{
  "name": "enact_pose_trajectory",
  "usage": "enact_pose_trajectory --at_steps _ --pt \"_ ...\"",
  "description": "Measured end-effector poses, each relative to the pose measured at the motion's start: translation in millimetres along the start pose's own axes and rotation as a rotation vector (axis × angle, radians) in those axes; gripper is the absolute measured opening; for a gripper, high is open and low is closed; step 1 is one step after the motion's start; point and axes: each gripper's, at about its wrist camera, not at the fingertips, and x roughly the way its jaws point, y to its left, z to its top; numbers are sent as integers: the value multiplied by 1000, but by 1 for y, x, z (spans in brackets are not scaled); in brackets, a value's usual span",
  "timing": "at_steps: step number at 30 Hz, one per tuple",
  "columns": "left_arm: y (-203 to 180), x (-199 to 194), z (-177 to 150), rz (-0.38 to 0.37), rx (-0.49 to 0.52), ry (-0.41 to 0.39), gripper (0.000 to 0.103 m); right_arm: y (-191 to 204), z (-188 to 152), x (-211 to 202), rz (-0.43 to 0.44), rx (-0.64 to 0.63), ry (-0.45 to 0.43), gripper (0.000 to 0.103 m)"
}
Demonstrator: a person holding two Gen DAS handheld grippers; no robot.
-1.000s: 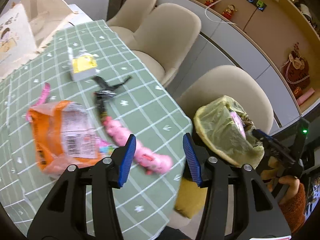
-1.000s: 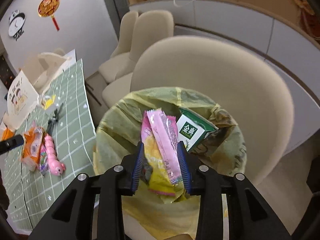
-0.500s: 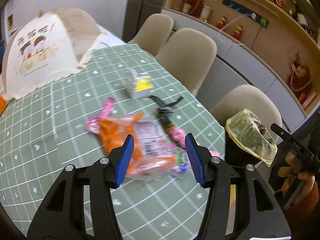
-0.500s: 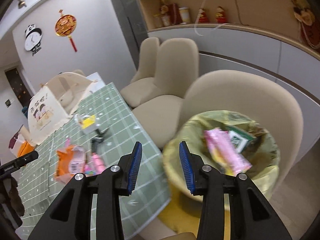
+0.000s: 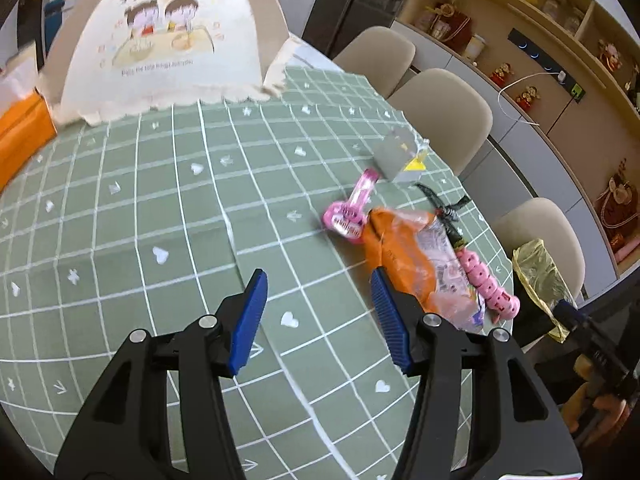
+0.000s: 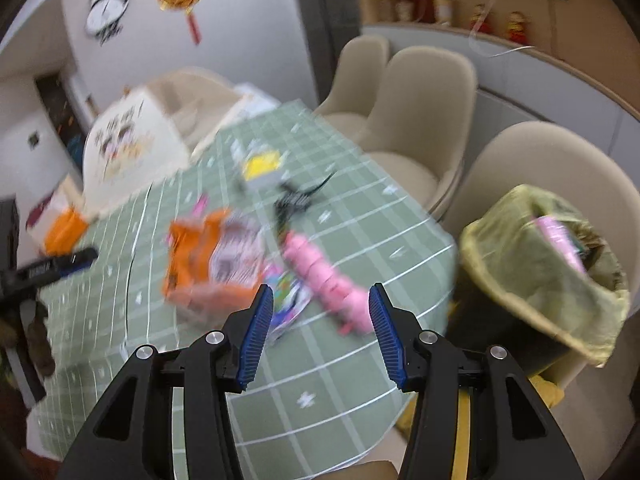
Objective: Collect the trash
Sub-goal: 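Grasp the orange snack bag with the right gripper while the left approaches the pink lollipop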
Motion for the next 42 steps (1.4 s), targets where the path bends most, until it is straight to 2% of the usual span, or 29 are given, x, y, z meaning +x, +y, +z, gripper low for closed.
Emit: enact_pose_trajectory --at_steps 6,10,14,19,21,23,25,28,32,35,39,42 --pt "5 7 -13 -45 -58 18 51 32 8 38 25 -109 99 47" --pt "13 12 -18 -16 -74 27 51 51 26 71 82 -142 115 47" --pt "28 11 -18 5 -106 26 51 56 41 112 118 -115 157 47" --pt "42 10 -21 17 -154 23 51 66 42 154 84 -139 240 47" --pt "46 14 -22 20 -164 34 51 73 38 153 86 -166 222 47" --pt "48 19 -23 20 -166 44 51 78 36 150 98 -195 220 36" --pt "46 25 -23 12 -173 56 51 81 35 143 90 -219 206 12" --pt "38 35 -22 -13 -168 70 51 76 38 122 112 -201 165 6" --pt "24 44 -20 -44 -137 80 51 66 42 92 112 -163 115 5" --pt "15 51 -14 -65 -98 77 51 58 36 73 39 -175 102 5" --pt "6 67 6 -75 -27 60 51 40 11 69 -25 -147 156 5" --pt "-4 84 27 -67 59 53 51 28 -7 74 -32 -78 210 5"
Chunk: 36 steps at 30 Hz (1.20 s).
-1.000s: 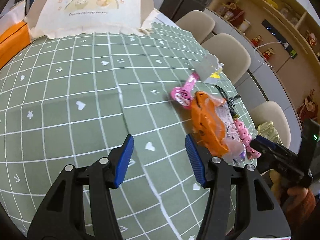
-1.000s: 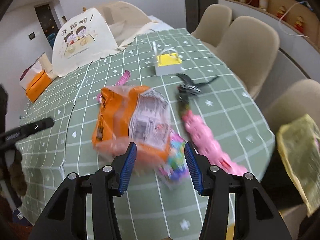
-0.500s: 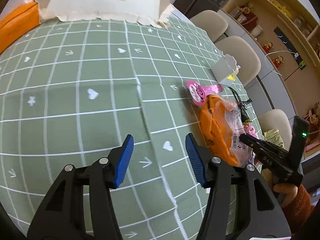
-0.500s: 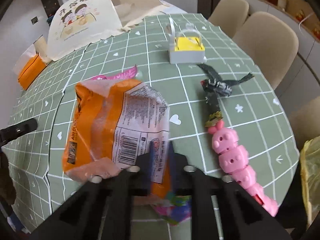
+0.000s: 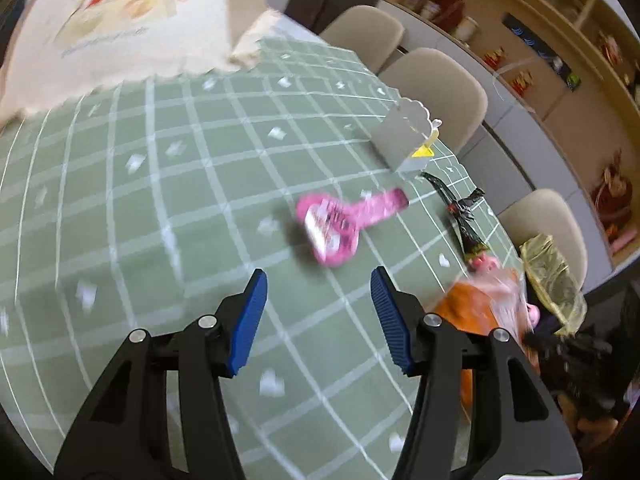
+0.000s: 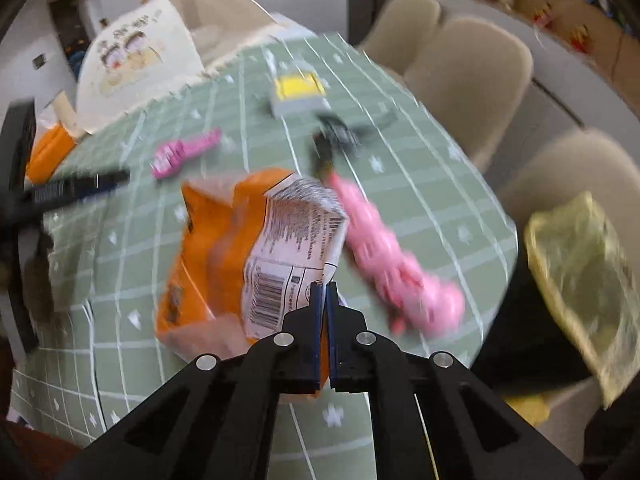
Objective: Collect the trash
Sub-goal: 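Grasp the orange snack bag with the right gripper while the left approaches the pink lollipop, then grasp the pink lollipop candy with the left gripper while the right lifts the orange bag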
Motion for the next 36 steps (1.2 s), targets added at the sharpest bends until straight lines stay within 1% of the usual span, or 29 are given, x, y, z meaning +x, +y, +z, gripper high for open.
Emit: enact_pose_trajectory --at_steps 2,5,7,9,10,12,13,14,15,17,18,20,21,22,25,27,28,29,30,31,33,36 --pt "-5 15 14 20 55 5 51 -2 -9 1 0 18 13 5" --pt "-10 38 32 60 129 10 51 -3 -19 -3 -25 24 10 5" --pt "-13 50 37 78 161 19 51 -9 -26 -7 -42 43 6 5" --pt "-17 62 39 86 189 43 51 -15 -33 -9 -35 76 6 5" --pt "-19 65 39 83 200 55 45 -18 -35 -10 -23 89 3 5" --pt "-29 63 34 76 226 65 40 -22 -38 -10 24 121 -5 5" --pt "-33 62 30 74 236 70 38 -26 -40 -9 61 145 -3 6" --pt "-37 59 25 64 241 79 34 -26 -39 -7 81 164 -3 6" --pt "-40 56 22 52 241 90 32 -29 -40 -6 92 186 -6 9" --pt "-45 50 13 33 239 114 31 -31 -39 -4 111 216 -14 27" --pt "-47 48 8 24 243 124 31 -32 -39 -3 136 237 -22 40" --pt "-52 43 0 5 260 140 31 -34 -34 -2 190 280 -54 41" --pt "-54 41 -3 -3 264 145 31 -33 -30 0 197 280 -66 42" --pt "-56 40 -5 -11 265 149 31 -32 -25 2 199 266 -77 42" --pt "-52 32 -6 -42 238 146 31 -25 -11 12 179 212 -71 42" --pt "-46 26 -2 -51 210 136 31 -20 -5 22 182 184 -42 42" --pt "-43 24 0 -55 199 131 32 -16 -2 28 182 174 -15 41" --pt "-40 22 2 -59 193 125 35 -13 -1 29 161 160 -6 37" --pt "-38 20 3 -61 187 119 39 -10 0 28 140 143 -9 24" --pt "-36 19 4 -62 186 115 40 -7 2 25 120 120 -12 15" --pt "-32 18 6 -66 184 111 44 -5 6 14 106 102 -25 7" --pt "-26 22 8 -59 161 115 45 -12 14 -15 112 105 -90 4"
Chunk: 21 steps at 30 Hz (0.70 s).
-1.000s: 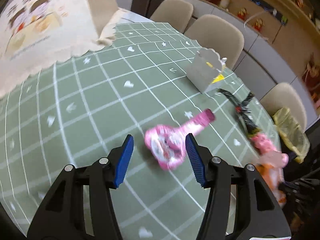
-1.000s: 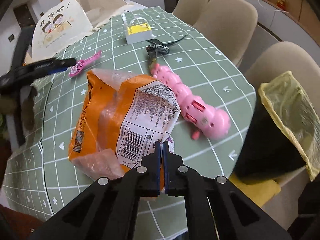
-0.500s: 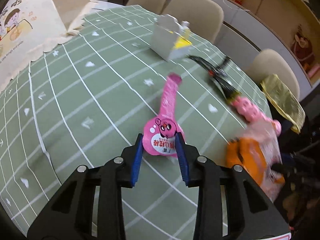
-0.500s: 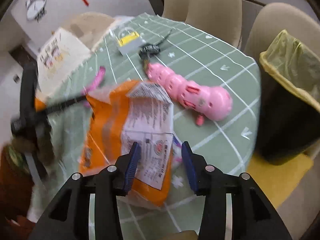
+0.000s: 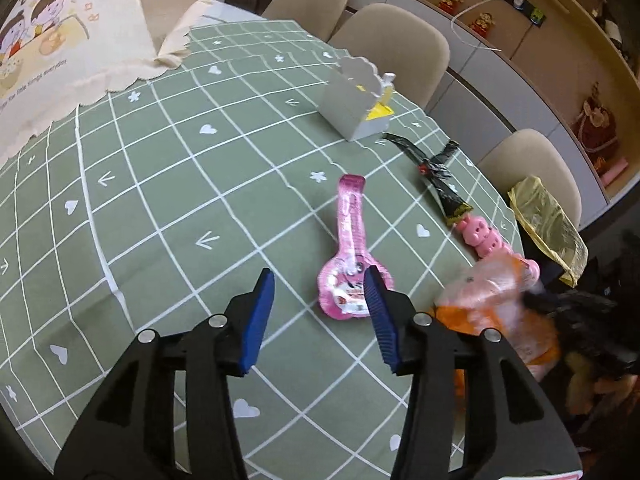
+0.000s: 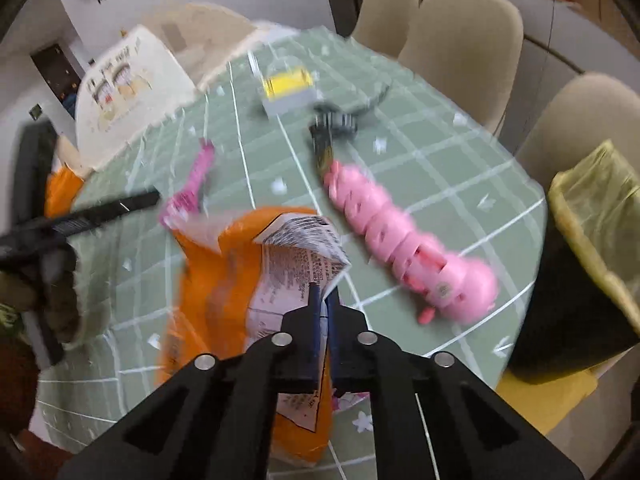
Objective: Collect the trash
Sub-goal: 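Grasp the pink lollipop candy with the left gripper while the right lifts the orange bag, then carry the pink lollipop and orange bag toward the bin with both grippers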
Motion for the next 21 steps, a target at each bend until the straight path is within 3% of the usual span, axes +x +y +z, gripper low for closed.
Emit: enact_pose_trajectory --at_steps 4,8,17,21 --pt "2 9 1 -6 -33 10 45 -4 22 -45 -90 -20 -121 4" --pt "-8 22 0 19 -21 23 45 -17 33 -67 -168 -5 -179 4" --pt "-27 33 3 72 -12 16 46 -32 28 -73 -105 119 -172 4" --pt "-35 34 2 70 -14 29 24 -21 22 -75 -110 84 -174 4"
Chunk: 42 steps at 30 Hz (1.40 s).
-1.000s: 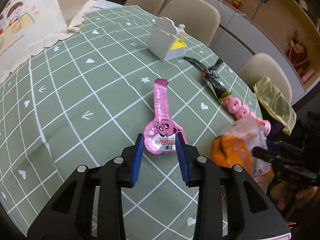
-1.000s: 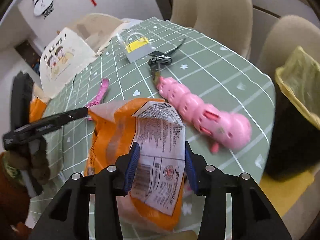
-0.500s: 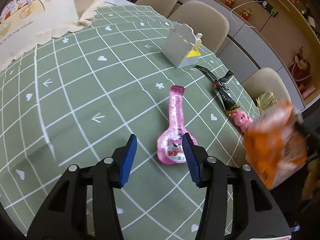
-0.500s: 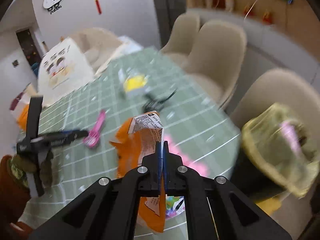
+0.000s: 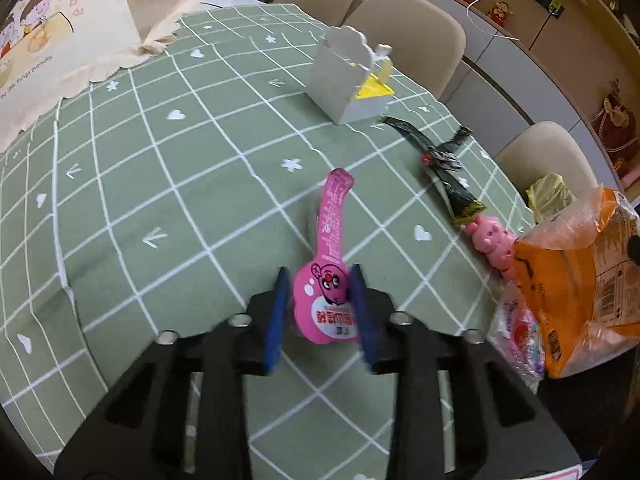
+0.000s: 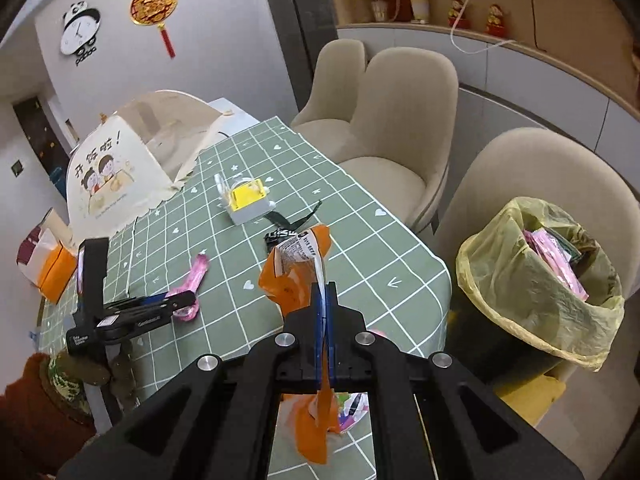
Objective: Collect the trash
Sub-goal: 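Carry the pink lollipop and orange bag toward the bin with both grippers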
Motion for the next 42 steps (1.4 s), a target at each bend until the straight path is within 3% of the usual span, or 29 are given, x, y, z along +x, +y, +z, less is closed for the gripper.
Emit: enact_pose_trajectory --at_steps 3,12,17,25,33,42 --pt "-10 -7 -3 10 24 -14 16 5 -4 -7 -14 -30 -8 4" --pt "-36 -59 -9 -27 63 -104 15 -5 -23 -30 -48 -19 -24 4" --pt "-63 -98 -10 0 140 -187 15 -9 -30 -40 -79 -13 -32 4" --pt "-125 -149 6 -35 232 -307 15 -25 -9 -85 -99 -44 -156 4" --pt "-216 -177 28 -94 311 -404 15 -94 31 -132 -138 -23 -280 4" --pt "-326 -143 40 -121 403 -375 15 -190 50 -160 -208 -7 -350 4"
